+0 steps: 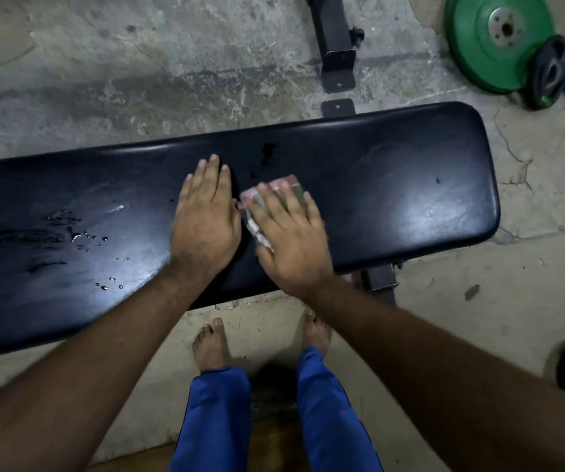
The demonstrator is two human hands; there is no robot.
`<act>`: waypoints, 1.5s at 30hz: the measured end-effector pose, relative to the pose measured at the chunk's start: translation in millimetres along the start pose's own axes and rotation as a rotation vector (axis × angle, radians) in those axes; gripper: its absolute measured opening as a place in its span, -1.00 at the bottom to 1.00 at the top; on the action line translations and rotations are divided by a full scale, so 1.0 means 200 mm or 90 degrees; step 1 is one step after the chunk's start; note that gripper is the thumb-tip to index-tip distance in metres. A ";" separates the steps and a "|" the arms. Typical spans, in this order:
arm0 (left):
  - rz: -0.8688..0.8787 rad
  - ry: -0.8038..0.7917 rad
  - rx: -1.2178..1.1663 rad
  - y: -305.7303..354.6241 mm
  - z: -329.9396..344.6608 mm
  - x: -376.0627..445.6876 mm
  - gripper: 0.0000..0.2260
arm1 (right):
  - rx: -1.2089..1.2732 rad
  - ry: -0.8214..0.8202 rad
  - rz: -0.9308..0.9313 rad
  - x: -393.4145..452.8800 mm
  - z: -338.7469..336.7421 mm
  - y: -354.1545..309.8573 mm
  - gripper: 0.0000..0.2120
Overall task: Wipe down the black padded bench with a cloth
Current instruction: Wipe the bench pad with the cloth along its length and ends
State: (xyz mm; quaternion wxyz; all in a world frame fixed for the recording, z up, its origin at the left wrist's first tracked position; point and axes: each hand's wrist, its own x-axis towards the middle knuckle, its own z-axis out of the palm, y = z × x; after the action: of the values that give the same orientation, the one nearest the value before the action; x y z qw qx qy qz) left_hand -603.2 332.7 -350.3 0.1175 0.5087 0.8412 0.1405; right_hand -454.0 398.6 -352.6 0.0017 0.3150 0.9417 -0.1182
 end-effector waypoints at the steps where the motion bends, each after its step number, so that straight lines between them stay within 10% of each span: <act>1: -0.004 -0.001 -0.003 0.00 -0.01 0.00 -0.55 | -0.008 -0.033 -0.073 0.00 -0.01 0.06 -0.34; 5: 0.004 0.001 0.010 -0.06 -0.03 0.01 -0.56 | 0.005 0.084 0.260 0.33 -0.09 0.22 -0.32; 10: 0.004 -0.016 -0.034 -0.09 -0.07 0.03 -0.53 | -0.035 -0.034 -0.104 0.31 -0.04 0.08 -0.34; 14: -0.019 0.004 0.003 -0.18 -0.09 0.04 -0.50 | -0.001 0.060 0.236 0.53 -0.07 0.06 -0.35; 18: -0.025 -0.013 -0.032 -0.22 -0.10 0.04 -0.47 | -0.036 -0.012 -0.139 0.39 0.00 -0.09 -0.39; 22: -0.009 -0.002 -0.028 -0.28 -0.13 0.00 -0.50 | 0.007 0.057 0.197 0.63 -0.09 0.06 -0.40; 27: -0.007 -0.022 -0.018 -0.24 -0.13 -0.03 -0.49 | -0.015 -0.042 -0.133 0.34 -0.04 -0.10 -0.34; 31: 0.008 -0.020 -0.010 -0.23 -0.11 -0.07 -0.51 | 0.021 0.037 0.213 0.48 -0.08 -0.04 -0.35; 35: 0.008 -0.022 -0.021 -0.18 -0.10 -0.10 -0.50 | -0.014 -0.041 -0.114 0.16 -0.01 -0.09 -0.36; 39: 0.024 -0.031 -0.015 -0.13 -0.07 -0.15 -0.50 | -0.009 0.026 0.184 0.30 -0.07 0.09 -0.34; 45: 0.028 -0.028 -0.031 -0.04 -0.04 -0.20 -0.51 | -0.013 -0.008 -0.008 0.07 -0.06 0.19 -0.34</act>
State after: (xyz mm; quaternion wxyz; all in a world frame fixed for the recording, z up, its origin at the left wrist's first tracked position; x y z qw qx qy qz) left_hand -594.3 293.3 -343.3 0.1450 0.5270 0.8235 0.1520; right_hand -442.3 438.3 -349.5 0.0101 0.3080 0.9449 -0.1109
